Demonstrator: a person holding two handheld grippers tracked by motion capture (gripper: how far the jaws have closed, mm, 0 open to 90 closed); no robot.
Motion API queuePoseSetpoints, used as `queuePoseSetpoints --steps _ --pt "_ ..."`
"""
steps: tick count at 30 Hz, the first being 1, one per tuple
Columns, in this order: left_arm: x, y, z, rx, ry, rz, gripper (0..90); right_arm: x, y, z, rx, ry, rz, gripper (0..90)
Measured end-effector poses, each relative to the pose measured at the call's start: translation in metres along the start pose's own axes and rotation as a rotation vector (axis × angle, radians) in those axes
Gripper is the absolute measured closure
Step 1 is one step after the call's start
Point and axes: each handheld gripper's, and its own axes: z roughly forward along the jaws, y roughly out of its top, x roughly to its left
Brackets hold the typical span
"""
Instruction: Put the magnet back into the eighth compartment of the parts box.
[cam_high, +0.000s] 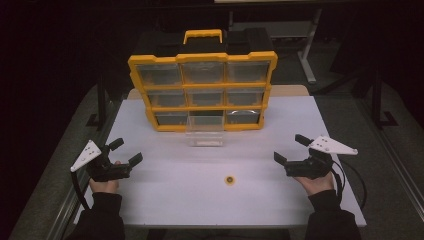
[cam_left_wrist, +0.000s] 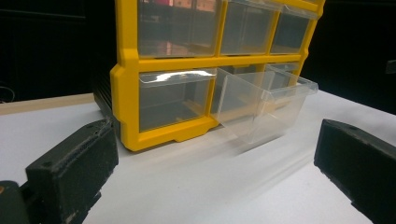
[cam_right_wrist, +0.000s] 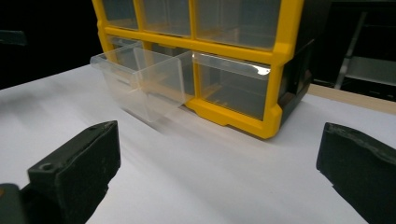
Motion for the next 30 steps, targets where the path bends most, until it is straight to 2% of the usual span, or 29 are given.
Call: queuePoseSetpoints --steps 18,30 --pt "0.001 0.0 -0.001 -0.009 0.008 -0.008 0.0 0.011 0.012 0.012 0.043 0.056 -0.039 0.0" --pt "0.001 0.0 -0.001 -0.007 0.005 -0.01 0.0 0.025 0.018 0.025 0.09 0.112 -0.072 0.0"
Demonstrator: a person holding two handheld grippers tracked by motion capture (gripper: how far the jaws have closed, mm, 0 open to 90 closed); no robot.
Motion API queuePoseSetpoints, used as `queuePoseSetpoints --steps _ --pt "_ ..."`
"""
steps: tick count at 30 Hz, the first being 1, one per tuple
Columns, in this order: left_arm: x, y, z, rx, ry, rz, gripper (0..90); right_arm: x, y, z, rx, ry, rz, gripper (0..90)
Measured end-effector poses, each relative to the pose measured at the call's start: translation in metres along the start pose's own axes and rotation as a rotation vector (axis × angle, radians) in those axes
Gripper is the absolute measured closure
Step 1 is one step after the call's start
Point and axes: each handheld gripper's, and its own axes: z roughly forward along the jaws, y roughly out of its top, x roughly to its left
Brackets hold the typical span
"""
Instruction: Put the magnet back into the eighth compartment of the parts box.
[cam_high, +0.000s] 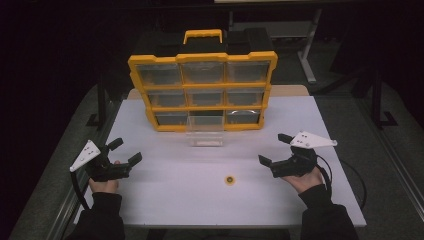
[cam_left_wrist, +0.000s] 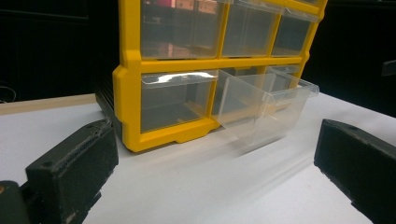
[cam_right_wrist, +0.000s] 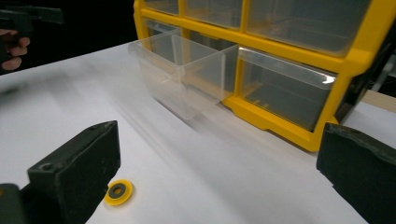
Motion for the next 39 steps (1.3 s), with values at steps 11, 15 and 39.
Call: queuePoseSetpoints --steps 11,15,39 --pt "0.0 0.0 0.0 -0.002 -0.004 -0.002 0.0 0.006 0.002 0.006 0.027 0.025 -0.02 0.0" --pt "0.0 0.0 0.0 -0.003 -0.004 -0.004 0.0 0.008 0.003 0.009 0.043 0.039 -0.025 0.0" --pt "0.0 0.0 0.0 -0.002 -0.007 -0.002 0.0 0.024 0.011 0.039 0.177 0.127 -0.064 0.0"
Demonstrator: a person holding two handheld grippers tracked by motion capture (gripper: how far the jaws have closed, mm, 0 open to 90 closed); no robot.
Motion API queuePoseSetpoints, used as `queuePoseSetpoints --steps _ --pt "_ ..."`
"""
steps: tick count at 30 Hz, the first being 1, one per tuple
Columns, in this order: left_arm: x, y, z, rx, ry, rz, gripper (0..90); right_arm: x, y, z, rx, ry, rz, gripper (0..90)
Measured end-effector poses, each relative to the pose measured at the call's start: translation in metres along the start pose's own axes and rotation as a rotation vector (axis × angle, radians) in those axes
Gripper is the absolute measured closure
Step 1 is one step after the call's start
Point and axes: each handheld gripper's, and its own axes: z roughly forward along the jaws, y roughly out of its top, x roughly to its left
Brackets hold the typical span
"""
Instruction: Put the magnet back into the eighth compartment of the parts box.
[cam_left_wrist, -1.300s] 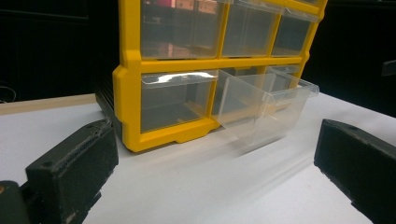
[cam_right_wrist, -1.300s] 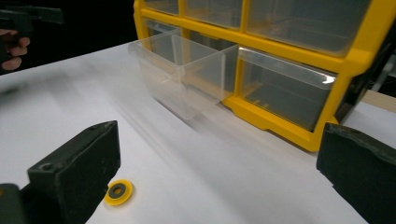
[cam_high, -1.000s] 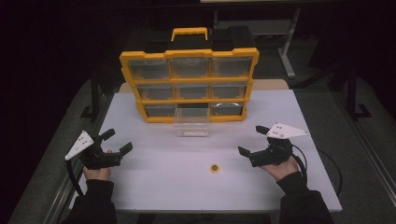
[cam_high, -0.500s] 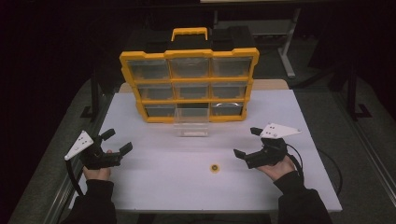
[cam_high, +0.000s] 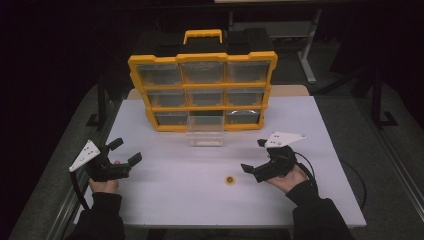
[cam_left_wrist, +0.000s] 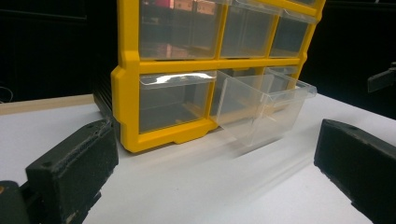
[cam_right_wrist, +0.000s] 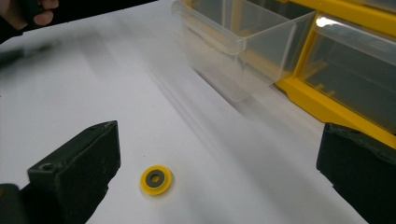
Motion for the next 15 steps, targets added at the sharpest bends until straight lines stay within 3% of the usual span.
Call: queuePoseSetpoints --steps 15 --pt "-0.001 0.0 0.001 -0.003 -0.01 -0.001 0.0 0.007 0.004 0.018 0.101 0.049 -0.012 0.0"
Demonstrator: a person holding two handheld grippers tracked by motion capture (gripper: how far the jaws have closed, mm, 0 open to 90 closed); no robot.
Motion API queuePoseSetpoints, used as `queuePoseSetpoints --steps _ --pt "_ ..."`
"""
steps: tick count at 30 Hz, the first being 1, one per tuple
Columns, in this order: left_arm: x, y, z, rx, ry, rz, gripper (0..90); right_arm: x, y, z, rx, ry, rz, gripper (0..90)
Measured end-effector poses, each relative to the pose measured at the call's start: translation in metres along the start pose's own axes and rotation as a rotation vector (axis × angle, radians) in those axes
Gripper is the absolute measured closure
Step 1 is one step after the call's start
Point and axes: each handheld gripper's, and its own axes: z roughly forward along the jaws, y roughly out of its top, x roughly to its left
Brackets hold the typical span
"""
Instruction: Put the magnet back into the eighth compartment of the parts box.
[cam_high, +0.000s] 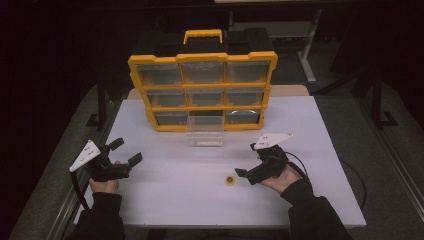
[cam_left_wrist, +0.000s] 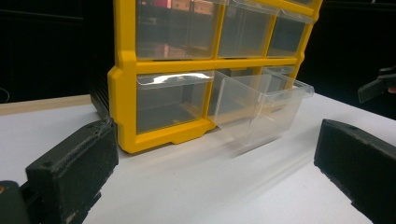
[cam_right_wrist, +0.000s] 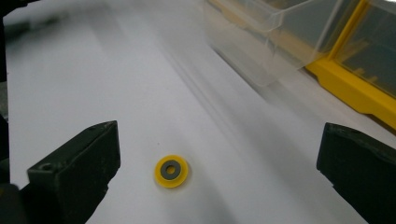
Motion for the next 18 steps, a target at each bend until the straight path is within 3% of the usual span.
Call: queuePoseSetpoints --steps 18 --pt "0.0 0.0 0.0 0.0 -0.005 0.003 0.0 0.005 0.004 0.017 0.092 0.042 -0.026 0.0"
